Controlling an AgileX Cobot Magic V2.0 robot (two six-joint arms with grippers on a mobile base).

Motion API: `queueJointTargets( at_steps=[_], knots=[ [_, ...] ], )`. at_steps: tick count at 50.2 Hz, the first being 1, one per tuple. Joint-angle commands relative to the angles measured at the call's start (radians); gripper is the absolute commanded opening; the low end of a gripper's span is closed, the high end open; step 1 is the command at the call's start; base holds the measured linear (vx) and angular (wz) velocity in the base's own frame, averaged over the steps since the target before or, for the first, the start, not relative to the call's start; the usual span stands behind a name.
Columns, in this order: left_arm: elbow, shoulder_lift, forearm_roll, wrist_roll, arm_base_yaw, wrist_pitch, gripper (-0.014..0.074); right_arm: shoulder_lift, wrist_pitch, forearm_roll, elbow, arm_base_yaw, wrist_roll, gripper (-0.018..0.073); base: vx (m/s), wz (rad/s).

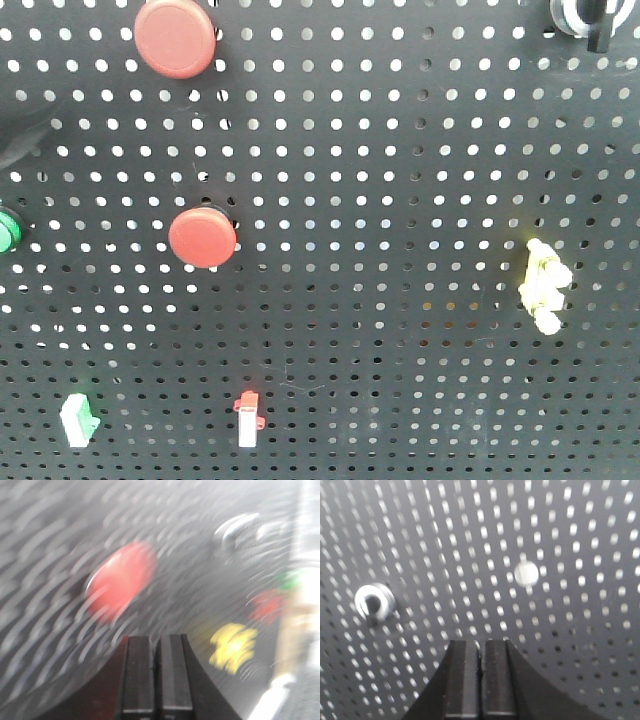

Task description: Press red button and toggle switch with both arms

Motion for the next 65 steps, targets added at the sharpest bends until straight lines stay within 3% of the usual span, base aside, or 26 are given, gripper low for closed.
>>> queueJointTargets(
  at_steps=[1, 17, 37, 43, 49, 53, 57, 65],
  knots=[
    [-0.092, 0.060, -0.105, 0.041, -0.006, -0.044, 0.0002, 0.018, -0.072, -0.001, -0.027, -0.003, -0.013, -0.0003, 0.00, 0.00],
    [-0.227, 0.219, -0.105, 0.027, -0.006, -0.019, 0.0002, 0.022, -0.070, -0.001, -0.027, -0.003, -0.013, -0.0003, 0.00, 0.00],
    [-0.241, 0.269, -0.070, 0.023, -0.006, -0.074, 0.0002, 0.022, -0.070, -0.002, -0.027, -0.003, -0.013, -0.0003, 0.00, 0.00],
    [-0.241, 0.235, -0.070, 0.063, -0.006, -0.020, 0.0002, 0.022, -0.040, 0.002, -0.027, -0.003, -0.043, -0.0003, 0.00, 0.00],
    [-0.240, 0.175, -0.048, 0.113, -0.006, 0.077, 0.0002, 0.022, 0.035, 0.036, -0.027, -0.003, -0.146, -0.0003, 0.00, 0.00],
    [-0.229, 0.128, -0.007, 0.110, -0.006, 0.119, 0.0002, 0.022, 0.073, 0.111, -0.027, -0.003, -0.243, -0.0003, 0.00, 0.00],
    [-0.170, 0.065, 0.006, 0.106, -0.006, 0.121, 0.0002, 0.027, 0.103, 0.254, -0.027, -0.003, -0.376, -0.0003, 0.00, 0.00],
    [0.030, -0.104, 0.010, 0.105, -0.006, 0.053, 0.0002, 0.080, 0.147, 0.661, -0.027, -0.003, -0.662, -0.0003, 0.00, 0.00]
  ],
)
